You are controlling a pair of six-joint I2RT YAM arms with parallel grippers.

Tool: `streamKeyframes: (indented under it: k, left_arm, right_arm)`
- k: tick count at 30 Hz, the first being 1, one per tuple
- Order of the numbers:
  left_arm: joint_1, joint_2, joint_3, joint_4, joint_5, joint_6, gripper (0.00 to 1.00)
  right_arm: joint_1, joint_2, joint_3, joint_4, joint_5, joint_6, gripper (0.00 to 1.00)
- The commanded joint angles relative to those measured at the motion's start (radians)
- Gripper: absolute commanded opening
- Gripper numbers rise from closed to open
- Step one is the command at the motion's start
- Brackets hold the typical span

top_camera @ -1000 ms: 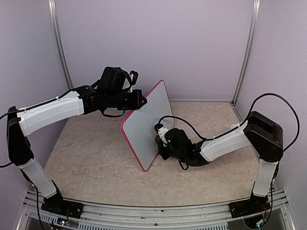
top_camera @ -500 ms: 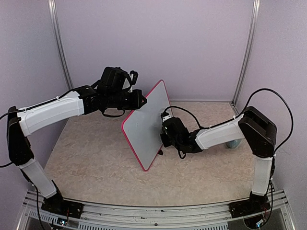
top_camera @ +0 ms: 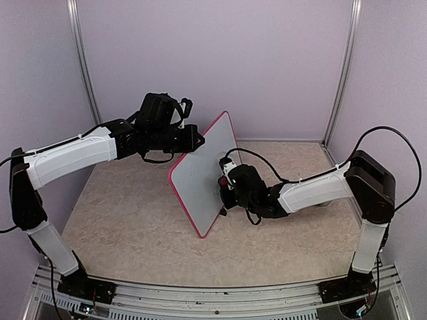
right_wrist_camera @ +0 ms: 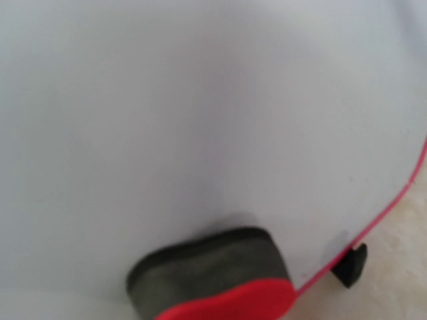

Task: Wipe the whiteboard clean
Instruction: Erase the whiteboard at the center of the board.

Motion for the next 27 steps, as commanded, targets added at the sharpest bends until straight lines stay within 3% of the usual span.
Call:
streamKeyframes:
  k: [1,6,14,27]
  left_arm:
    - [-0.029,0.037,-0.021,-0.005,0.135,-0.036,0.00]
    - [-0.029,0.035,-0.019,-0.005,0.136,-0.038,0.00]
    - [-0.032,0.034,-0.022,-0.003,0.142,-0.037,0.00]
    - [-0.030,0.028,-0.031,-0.002,0.137,-0.035,0.00]
  right_arm:
    - [0.028,-0.024,0.030,0.051,-0.039,0.015,0.09]
    - [0.018,0.117,0.155,-0.141,0.032,0.088,0.08]
    - [0.014,0.197,0.183,-0.206,0.029,0.154,0.07]
    - [0.043,-0.025,0.104,-0.059,-0.122,0.098,0.08]
